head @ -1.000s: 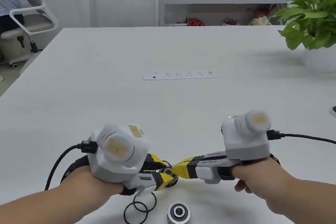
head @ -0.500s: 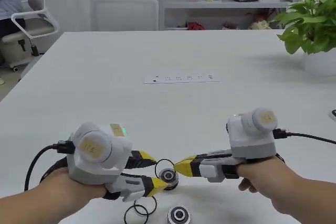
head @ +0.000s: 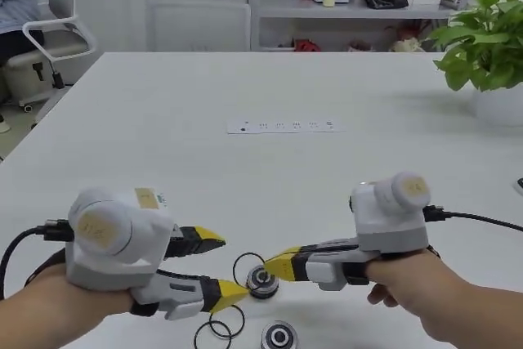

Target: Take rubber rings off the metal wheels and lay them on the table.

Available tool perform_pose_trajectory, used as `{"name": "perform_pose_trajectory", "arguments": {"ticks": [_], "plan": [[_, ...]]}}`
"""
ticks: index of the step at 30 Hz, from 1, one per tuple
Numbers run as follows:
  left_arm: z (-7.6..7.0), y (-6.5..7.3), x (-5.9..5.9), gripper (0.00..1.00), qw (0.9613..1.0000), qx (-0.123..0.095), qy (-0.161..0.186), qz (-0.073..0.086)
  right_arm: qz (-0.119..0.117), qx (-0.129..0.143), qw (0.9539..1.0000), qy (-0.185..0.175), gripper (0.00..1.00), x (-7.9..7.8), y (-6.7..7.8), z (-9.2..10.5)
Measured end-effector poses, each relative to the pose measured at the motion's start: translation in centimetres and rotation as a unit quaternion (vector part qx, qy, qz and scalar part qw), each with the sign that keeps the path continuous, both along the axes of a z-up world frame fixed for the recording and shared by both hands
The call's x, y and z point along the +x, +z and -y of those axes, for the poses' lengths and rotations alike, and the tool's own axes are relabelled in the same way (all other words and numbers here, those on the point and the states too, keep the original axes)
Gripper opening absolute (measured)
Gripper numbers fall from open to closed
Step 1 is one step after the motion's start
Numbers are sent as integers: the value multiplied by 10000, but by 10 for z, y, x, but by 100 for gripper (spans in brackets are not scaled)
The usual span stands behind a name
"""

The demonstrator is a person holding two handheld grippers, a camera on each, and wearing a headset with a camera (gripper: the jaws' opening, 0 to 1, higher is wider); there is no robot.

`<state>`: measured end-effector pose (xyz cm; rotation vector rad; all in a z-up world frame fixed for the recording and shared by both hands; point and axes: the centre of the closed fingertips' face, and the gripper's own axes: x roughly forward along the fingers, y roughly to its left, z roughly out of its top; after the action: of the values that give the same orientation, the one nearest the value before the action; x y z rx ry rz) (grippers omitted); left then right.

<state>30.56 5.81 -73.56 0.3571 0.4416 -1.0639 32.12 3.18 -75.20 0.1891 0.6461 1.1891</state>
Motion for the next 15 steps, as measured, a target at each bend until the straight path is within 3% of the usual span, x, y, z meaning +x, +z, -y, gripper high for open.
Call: {"name": "perform_pose_trajectory", "arguments": {"ticks": [15], "plan": [[-26, 1, -12, 57, 9999, -15, 134, 40, -72, -42, 9998, 173, 0, -12, -6, -18]]}}
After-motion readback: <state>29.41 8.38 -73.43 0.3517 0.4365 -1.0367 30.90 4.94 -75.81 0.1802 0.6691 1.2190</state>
